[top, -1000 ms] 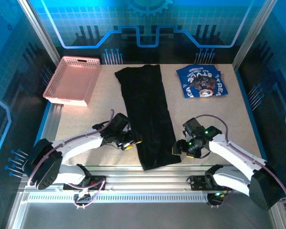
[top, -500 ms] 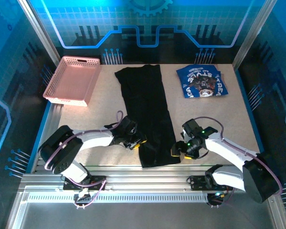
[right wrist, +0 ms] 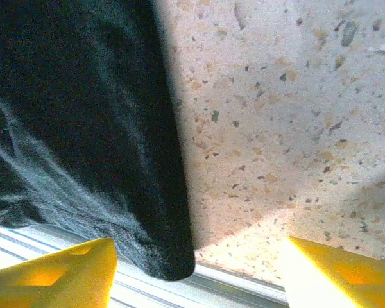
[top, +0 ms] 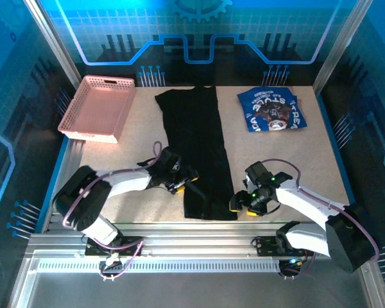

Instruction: Fold and stack the t-shirts

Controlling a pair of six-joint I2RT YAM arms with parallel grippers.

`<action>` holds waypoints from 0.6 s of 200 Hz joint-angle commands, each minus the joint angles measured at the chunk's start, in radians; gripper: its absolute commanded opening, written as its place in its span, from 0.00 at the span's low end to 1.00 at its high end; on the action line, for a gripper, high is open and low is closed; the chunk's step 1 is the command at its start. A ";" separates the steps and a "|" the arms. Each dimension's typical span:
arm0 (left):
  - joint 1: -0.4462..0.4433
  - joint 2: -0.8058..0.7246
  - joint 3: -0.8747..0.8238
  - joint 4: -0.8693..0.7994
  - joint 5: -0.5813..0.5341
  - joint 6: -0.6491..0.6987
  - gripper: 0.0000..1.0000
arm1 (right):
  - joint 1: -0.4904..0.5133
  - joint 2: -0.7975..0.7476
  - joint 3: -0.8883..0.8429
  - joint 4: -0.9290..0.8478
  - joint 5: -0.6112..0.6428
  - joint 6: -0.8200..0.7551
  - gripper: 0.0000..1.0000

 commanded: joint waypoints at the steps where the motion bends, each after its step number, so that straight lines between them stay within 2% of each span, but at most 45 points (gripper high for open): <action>1: -0.021 -0.140 -0.042 -0.140 -0.058 0.011 0.74 | 0.013 -0.026 -0.023 0.005 -0.030 0.031 0.69; 34: -0.096 -0.280 -0.087 -0.237 -0.099 -0.028 0.72 | 0.017 -0.013 -0.031 0.032 -0.044 0.033 0.69; 56: -0.160 -0.322 -0.145 -0.236 -0.115 -0.079 0.63 | 0.027 0.003 -0.030 0.050 -0.048 0.037 0.68; 77: -0.227 -0.302 -0.169 -0.213 -0.117 -0.122 0.55 | 0.032 0.011 -0.028 0.060 -0.053 0.037 0.68; 120: -0.298 -0.206 -0.173 -0.179 -0.139 -0.176 0.49 | 0.047 0.036 -0.023 0.074 -0.056 0.038 0.65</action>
